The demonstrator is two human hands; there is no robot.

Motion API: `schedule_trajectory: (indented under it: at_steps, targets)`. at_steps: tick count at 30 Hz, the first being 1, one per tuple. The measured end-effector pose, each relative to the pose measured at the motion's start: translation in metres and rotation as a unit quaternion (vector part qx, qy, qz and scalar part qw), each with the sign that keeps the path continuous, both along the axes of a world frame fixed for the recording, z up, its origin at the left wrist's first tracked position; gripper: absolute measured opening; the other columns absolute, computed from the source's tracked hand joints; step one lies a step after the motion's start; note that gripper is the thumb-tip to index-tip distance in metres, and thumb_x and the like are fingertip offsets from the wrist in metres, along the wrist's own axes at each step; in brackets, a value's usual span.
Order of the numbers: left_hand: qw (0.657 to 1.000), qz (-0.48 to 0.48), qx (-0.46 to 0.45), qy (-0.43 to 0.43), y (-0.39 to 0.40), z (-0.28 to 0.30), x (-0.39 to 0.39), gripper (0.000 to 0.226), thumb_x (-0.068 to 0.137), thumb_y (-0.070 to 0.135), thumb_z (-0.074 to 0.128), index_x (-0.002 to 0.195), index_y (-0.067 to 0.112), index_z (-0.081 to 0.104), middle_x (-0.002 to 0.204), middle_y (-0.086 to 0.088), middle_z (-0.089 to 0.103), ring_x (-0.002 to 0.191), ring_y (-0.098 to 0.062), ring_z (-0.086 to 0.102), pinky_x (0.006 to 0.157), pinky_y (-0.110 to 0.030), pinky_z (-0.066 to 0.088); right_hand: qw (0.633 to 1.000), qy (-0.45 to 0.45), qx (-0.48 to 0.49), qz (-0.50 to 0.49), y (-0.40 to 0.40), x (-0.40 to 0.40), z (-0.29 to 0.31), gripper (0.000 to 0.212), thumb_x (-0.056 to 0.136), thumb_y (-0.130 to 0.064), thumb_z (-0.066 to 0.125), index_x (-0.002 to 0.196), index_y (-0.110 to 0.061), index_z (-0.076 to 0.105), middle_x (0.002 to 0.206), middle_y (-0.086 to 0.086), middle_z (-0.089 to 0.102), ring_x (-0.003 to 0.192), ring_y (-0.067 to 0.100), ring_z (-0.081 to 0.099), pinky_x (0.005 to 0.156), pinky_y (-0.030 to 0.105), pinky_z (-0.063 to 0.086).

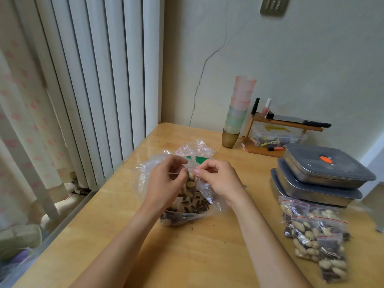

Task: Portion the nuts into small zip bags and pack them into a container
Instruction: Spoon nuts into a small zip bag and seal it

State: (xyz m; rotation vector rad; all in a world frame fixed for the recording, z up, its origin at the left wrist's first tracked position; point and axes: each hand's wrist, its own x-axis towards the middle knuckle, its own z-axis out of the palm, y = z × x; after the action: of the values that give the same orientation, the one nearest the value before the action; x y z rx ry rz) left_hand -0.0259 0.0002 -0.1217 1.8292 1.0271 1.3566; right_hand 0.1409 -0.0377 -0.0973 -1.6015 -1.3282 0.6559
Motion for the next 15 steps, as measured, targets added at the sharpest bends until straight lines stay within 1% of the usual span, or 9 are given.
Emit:
schedule_trajectory:
  at_steps: [2,4,6,8,10,13,15]
  targets:
    - [1.0,-0.012,-0.001,0.009,0.002,-0.001,-0.001,0.01,0.091,0.017,0.071,0.095,0.026,0.07,0.085,0.012,0.072,0.083,-0.006,0.069,0.073,-0.027,0.058,0.999,-0.031,0.006,-0.013,0.0,0.002,0.001,0.008,0.089,-0.025,0.08,0.081,-0.026,0.078,0.079,-0.006,0.075,0.078,0.014,0.069,0.081,0.035,0.057]
    - [1.0,-0.008,0.007,0.02,0.003,-0.001,-0.001,0.011,0.092,0.015,0.073,0.092,0.026,0.072,0.084,0.015,0.072,0.082,-0.005,0.069,0.074,-0.028,0.057,0.998,-0.062,0.011,-0.021,-0.001,0.003,0.003,0.009,0.089,-0.027,0.079,0.081,-0.027,0.077,0.079,-0.01,0.074,0.079,0.01,0.068,0.076,0.027,0.054]
    - [1.0,-0.001,0.017,0.027,0.003,-0.001,0.0,0.013,0.091,0.012,0.073,0.092,0.025,0.072,0.082,0.015,0.072,0.08,-0.004,0.068,0.073,-0.028,0.056,0.995,-0.102,0.013,-0.016,-0.001,0.002,0.004,0.008,0.09,-0.024,0.076,0.083,-0.025,0.076,0.081,-0.011,0.074,0.08,0.006,0.066,0.072,0.019,0.05]
    - [1.0,-0.004,0.018,0.021,0.002,0.001,-0.001,0.015,0.091,0.01,0.072,0.092,0.024,0.071,0.08,0.014,0.071,0.079,-0.006,0.067,0.073,-0.03,0.055,0.991,-0.132,0.016,-0.004,0.0,-0.001,0.006,0.007,0.092,-0.021,0.072,0.085,-0.023,0.073,0.085,-0.01,0.073,0.083,0.006,0.066,0.07,0.012,0.046]
    - [1.0,-0.018,0.013,0.005,0.0,0.004,-0.001,0.015,0.092,0.01,0.071,0.092,0.025,0.07,0.081,0.013,0.071,0.08,-0.008,0.067,0.074,-0.033,0.056,0.991,-0.13,0.022,0.014,-0.001,-0.003,0.009,0.007,0.093,-0.021,0.069,0.087,-0.024,0.07,0.086,-0.01,0.072,0.083,0.005,0.066,0.072,0.013,0.047]
    - [0.999,-0.03,0.026,-0.014,-0.004,0.01,-0.002,0.015,0.093,0.011,0.068,0.093,0.026,0.069,0.083,0.01,0.071,0.081,-0.012,0.069,0.074,-0.037,0.058,0.992,-0.112,0.044,0.039,-0.005,-0.004,0.018,0.004,0.093,-0.027,0.073,0.089,-0.028,0.072,0.088,-0.011,0.074,0.085,0.006,0.069,0.079,0.023,0.055]
    - [0.998,-0.036,0.047,-0.024,-0.008,0.014,0.0,0.013,0.095,0.013,0.066,0.095,0.025,0.068,0.085,0.009,0.071,0.083,-0.015,0.069,0.074,-0.035,0.057,0.989,-0.125,0.068,0.03,-0.01,-0.004,0.027,0.006,0.093,-0.026,0.074,0.087,-0.025,0.074,0.081,-0.009,0.074,0.079,0.007,0.068,0.077,0.025,0.056]
